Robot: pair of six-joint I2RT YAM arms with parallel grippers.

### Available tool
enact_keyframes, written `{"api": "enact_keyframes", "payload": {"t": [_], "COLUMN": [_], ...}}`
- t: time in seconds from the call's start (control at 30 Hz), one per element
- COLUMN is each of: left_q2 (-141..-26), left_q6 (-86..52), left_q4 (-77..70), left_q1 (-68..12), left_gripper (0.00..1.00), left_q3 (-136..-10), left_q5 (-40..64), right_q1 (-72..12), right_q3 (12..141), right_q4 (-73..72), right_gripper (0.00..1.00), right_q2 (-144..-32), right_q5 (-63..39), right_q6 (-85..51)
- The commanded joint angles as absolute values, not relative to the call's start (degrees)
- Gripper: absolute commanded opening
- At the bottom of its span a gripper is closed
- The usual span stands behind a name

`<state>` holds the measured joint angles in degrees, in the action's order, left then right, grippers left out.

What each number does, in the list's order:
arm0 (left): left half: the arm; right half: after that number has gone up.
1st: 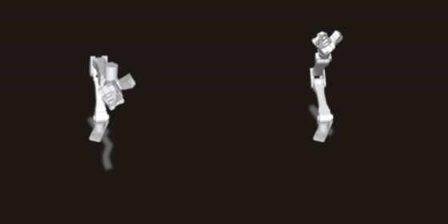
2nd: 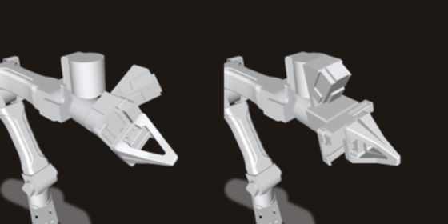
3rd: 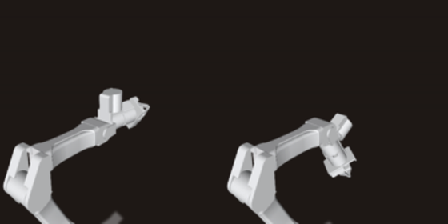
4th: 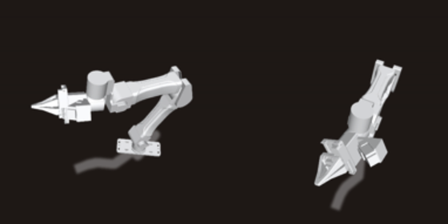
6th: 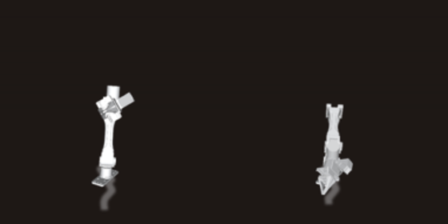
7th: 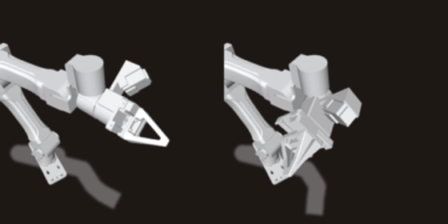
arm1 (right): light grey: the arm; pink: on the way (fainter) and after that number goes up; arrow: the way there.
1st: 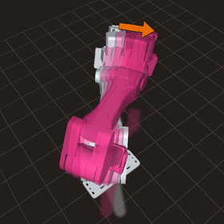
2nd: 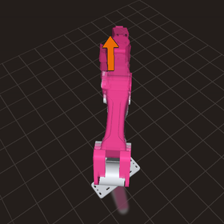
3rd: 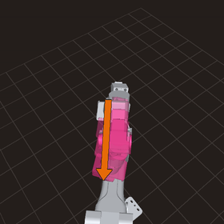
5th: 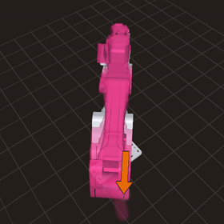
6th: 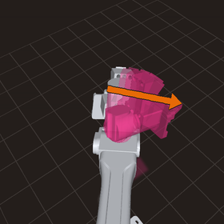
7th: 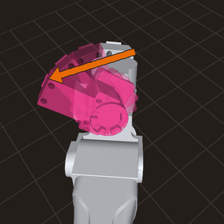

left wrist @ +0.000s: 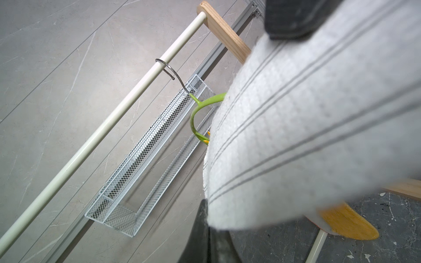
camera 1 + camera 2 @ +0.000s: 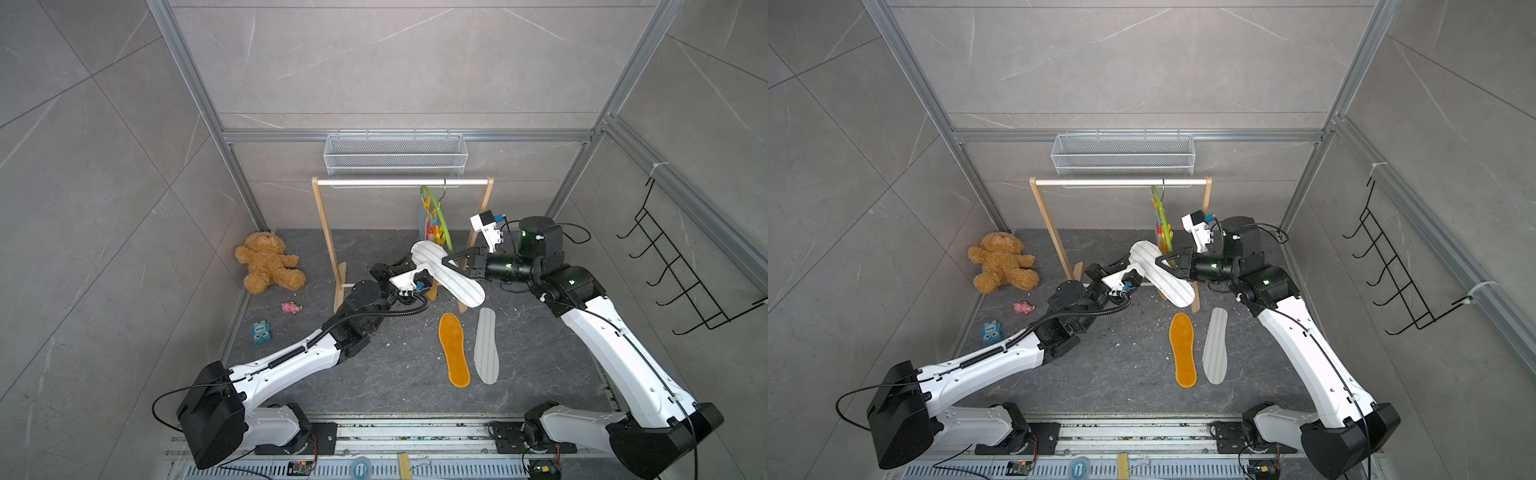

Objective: Take the shoe insoles off the hanger
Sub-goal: Place the insole at the center of the board.

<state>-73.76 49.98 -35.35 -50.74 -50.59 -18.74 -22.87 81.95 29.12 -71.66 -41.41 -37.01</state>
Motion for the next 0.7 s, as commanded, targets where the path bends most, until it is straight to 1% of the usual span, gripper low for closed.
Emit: {"api": "enact_keyframes", "payload": {"t": [0.0,0.03,0.07,0.1,0.13,0.17,0.2,0.27,0.33,0.43,0.53,0.6,0.67], "left_q2": [-72.5,-72.4,-72.0,-71.3,-70.7,-69.8,-68.7,-66.0,-62.6,-57.4,-53.8,-53.3,-53.7], "left_q6": [49.6,48.8,47.3,45.4,43.1,39.6,35.8,27.6,17.1,1.9,-12.1,-20.4,-26.5], "left_q4": [-38.0,-37.1,-35.7,-34.6,-33.7,-32.5,-31.2,-28.1,-23.2,-12.7,-7.9,-8.8,-10.8], "left_q1": [-50.4,-50.5,-50.4,-50.5,-50.3,-50.1,-49.8,-49.1,-48.1,-45.8,-40.7,-37.2,-35.3], "left_gripper": [0.0,0.01,0.21,0.45,0.6,0.7,0.75,0.82,0.85,0.88,0.85,0.8,0.79], "left_q3": [-53.3,-53.6,-53.8,-53.8,-53.8,-53.5,-53.3,-52.5,-51.8,-52.0,-51.5,-50.9,-50.5], "left_q5": [-18.7,-19.0,-19.2,-19.3,-19.5,-20.5,-21.5,-23.1,-22.9,-18.2,-4.3,5.8,12.3], "right_q1": [-23.2,-23.2,-23.2,-23.2,-23.2,-23.2,-23.2,-23.2,-23.2,-23.2,-23.2,-23.2,-23.2], "right_q3": [81.3,81.2,81.1,80.9,80.9,80.5,80.2,79.3,78.3,76.1,73.3,71.3,70.1], "right_q4": [28.4,28.2,28.1,28.1,28.0,27.9,27.5,26.1,24.1,19.5,13.0,7.4,3.0], "right_gripper": [0.03,0.0,0.0,0.0,0.0,0.0,0.0,0.0,0.0,0.0,0.0,0.0,0.0], "right_q2": [-70.5,-70.5,-70.5,-70.4,-70.3,-69.9,-69.6,-69.0,-68.4,-67.7,-67.3,-67.3,-67.4], "right_q5": [-41.9,-41.9,-41.5,-41.0,-40.5,-39.5,-38.7,-37.4,-36.2,-34.6,-33.4,-33.5,-33.7], "right_q6": [-37.3,-37.4,-37.5,-37.4,-37.2,-37.1,-37.1,-36.8,-36.8,-37.0,-38.0,-39.7,-41.3]}}
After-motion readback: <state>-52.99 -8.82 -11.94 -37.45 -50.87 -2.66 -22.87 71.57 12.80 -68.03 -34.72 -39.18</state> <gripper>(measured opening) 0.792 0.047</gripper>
